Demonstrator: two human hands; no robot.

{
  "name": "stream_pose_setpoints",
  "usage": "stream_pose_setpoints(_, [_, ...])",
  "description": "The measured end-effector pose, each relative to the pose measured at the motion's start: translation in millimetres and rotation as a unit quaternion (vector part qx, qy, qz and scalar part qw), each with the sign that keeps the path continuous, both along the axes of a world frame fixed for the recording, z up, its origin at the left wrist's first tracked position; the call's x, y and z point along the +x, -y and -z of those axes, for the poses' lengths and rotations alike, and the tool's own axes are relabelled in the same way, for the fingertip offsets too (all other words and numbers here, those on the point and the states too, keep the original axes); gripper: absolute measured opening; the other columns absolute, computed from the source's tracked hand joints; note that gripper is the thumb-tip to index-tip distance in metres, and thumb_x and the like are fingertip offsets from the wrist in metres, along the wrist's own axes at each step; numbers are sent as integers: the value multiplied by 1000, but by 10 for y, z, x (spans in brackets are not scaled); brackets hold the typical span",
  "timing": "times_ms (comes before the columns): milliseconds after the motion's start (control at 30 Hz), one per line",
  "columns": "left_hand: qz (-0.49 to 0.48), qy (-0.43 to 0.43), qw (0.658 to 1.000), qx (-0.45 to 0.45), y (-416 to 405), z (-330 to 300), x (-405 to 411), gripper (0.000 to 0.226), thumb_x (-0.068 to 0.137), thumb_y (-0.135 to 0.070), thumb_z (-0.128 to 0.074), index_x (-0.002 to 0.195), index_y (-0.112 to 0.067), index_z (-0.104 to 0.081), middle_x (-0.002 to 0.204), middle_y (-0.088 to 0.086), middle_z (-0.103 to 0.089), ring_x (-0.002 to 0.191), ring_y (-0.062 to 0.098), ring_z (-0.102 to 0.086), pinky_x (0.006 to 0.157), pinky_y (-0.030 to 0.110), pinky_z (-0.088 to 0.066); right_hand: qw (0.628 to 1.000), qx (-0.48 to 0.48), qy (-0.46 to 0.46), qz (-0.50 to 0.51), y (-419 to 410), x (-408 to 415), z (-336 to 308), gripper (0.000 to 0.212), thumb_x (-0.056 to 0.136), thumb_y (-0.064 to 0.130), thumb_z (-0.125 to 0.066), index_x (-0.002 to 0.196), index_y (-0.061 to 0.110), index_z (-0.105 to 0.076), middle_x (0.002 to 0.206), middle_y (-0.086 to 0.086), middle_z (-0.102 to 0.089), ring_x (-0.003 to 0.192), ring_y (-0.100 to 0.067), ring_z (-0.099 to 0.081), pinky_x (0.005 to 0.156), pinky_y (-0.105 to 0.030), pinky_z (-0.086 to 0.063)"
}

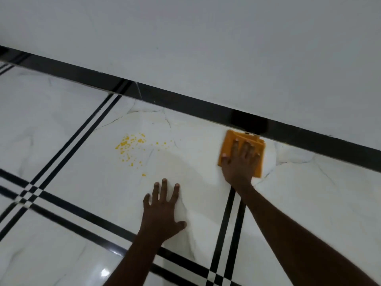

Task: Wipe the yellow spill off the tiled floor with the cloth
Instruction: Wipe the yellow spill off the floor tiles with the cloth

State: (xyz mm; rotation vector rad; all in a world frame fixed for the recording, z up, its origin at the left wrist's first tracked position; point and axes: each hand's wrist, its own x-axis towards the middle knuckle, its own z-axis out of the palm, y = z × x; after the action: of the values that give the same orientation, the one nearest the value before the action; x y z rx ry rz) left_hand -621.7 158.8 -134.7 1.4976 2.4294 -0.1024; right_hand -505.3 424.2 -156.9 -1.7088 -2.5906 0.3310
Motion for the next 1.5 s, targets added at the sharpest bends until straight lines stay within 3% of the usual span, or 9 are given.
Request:
stream_pose_setpoints(133, [-64,30,996,59,177,-133,-343,92,71,-66,-43,148,-16,-49,151,13,-50,141,35,-47,102,55,-45,988,-35,-2,-153,139,-1358,-19,72,105,51,-30,165,18,-8,171,-21,0,158,-42,4,125,-59,10])
stream_pose_setpoints(267, [-183,22,983,18,866,-213,-927,120,59,-83,-31,158,-16,-29,162,18,-31,150,38,-28,112,57,-36,973,-43,1,-227,326,-1148,-32,77,97,60,-20,164,22,-17,170,-20,-15,159,-39,-9,126,-60,-2])
stream_pose_setpoints(467, [-287,50,952,-89,1261,-266,-1492,163,23,-111,-15,157,-27,22,166,14,22,155,36,11,121,58,-10,994,-32,-46,-90,59,-513,28,83,92,59,-24,158,9,-34,157,-35,-35,146,-57,-31,118,-73,-17])
stream_pose_setpoints(600, [-299,86,943,-118,1137,-187,-1790,151,47,-101,-52,152,-33,32,161,14,36,153,36,23,121,62,1,993,-7,-70,-97,181,-1699,98,87,86,57,-25,155,6,-39,155,-43,-31,143,-64,-28,115,-79,-15])
stream_pose_setpoints(800, [-305,115,942,-76,1292,-110,-1806,147,41,-108,-40,147,-42,37,156,4,46,150,29,33,118,68,7,935,22,-45,-351,1450,-2003,47,75,93,55,-37,160,23,-33,164,-24,-31,153,-45,-25,123,-66,-17])
stream_pose_setpoints(967, [-315,128,940,-33,1338,-70,-1796,144,43,-107,-42,147,-45,35,155,2,48,148,27,37,116,68,13,939,8,-32,-341,1041,-1373,-8,72,100,64,-23,159,24,-36,163,-19,-35,151,-41,-32,119,-63,-26])
stream_pose_setpoints(1267, [-305,121,945,-9,1358,-33,-1784,143,47,-106,-44,149,-43,34,154,-1,49,145,26,41,115,65,16,938,-21,17,-345,1188,-3764,-78,82,93,65,-15,164,24,-16,170,-23,-12,157,-45,-7,123,-65,0])
stream_pose_setpoints(1400, [-299,130,945,-16,1351,-81,-1789,143,49,-106,-43,149,-40,35,153,1,50,146,28,40,116,65,15,886,-4,-12,-463,1551,-3059,-31,73,98,61,-22,163,27,-18,171,-16,-16,158,-40,-12,126,-63,-6])
stream_pose_setpoints(1500, [-310,124,942,-3,1367,-67,-1780,143,48,-105,-43,149,-41,34,154,0,50,146,27,40,116,65,15,903,-25,-9,-428,1287,-2431,-38,70,102,60,-20,164,29,-10,172,-11,-11,159,-36,-8,126,-61,-7])
